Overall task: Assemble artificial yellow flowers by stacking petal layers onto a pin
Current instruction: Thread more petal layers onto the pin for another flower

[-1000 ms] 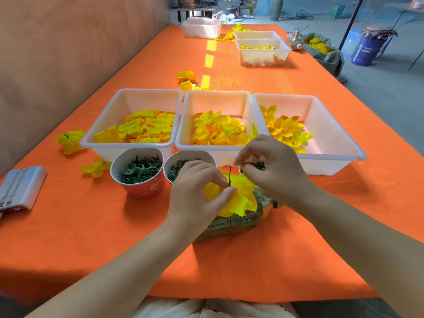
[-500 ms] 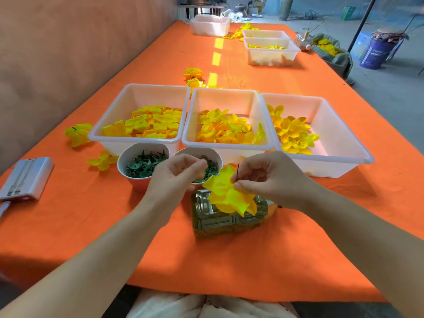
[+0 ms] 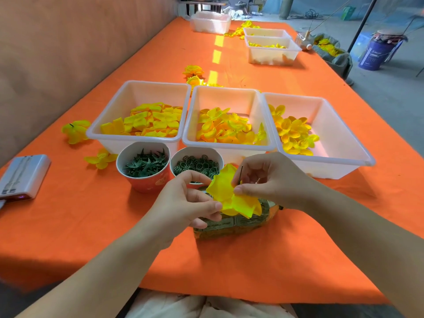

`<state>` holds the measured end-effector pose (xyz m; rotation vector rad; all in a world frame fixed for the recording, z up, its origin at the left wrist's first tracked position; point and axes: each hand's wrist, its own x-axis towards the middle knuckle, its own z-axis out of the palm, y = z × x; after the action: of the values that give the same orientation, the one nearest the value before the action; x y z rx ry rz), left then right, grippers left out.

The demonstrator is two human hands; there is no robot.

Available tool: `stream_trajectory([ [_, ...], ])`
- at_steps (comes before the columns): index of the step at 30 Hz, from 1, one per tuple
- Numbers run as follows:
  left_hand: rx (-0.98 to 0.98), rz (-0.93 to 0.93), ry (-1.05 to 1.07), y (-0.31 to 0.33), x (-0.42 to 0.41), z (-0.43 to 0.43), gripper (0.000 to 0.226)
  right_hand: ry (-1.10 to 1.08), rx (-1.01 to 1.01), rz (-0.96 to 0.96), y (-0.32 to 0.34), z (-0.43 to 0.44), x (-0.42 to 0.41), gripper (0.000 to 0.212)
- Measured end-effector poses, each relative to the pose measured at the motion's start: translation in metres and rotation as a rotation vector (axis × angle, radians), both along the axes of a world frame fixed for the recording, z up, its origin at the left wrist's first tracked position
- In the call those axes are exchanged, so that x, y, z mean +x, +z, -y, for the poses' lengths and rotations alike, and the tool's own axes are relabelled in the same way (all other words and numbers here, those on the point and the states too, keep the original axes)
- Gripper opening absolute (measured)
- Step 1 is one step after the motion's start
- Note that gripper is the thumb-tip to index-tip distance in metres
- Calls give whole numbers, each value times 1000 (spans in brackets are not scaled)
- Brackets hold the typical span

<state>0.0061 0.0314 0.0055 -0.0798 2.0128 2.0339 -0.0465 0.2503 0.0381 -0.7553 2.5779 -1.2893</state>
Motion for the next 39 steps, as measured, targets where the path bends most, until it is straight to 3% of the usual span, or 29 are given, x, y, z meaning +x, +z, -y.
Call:
stream_trajectory([
  [5, -11, -8, -28, 0, -2, 2, 49, 3, -53, 34, -2, 0, -2, 6],
  [10, -21, -23, -48, 0, -4, 3, 49, -24, -214, 10, -10, 2, -1, 8],
  [16, -111, -37, -178, 14, -10, 18, 44, 50, -192, -76, -16, 0, 1, 12],
  [19, -429, -270, -73, 30, -36, 52, 15, 44, -216, -57, -18, -1, 2, 16],
  [22, -1077, -528, 148, 36, -80, 92, 15, 25, -220, -83, -22, -1, 1, 20],
  [24, -1288, -497, 71, 33, -102, 101, 6, 21, -217, -97, -23, 0, 1, 20],
  [26, -1421, -445, -68, 24, -115, 99, 11, 18, -216, -100, -22, -1, 1, 18],
  [28, -1458, -448, -118, 18, -118, 94, 1, 20, -202, -85, -22, -2, 3, 11],
  [30, -1454, -456, -113, 10, -118, 91, 12, 18, -186, -64, -22, -3, 4, 4],
  [39, -1411, -453, -74, 1, -115, 90, 14, -14, -158, -19, -14, 0, 4, 10],
])
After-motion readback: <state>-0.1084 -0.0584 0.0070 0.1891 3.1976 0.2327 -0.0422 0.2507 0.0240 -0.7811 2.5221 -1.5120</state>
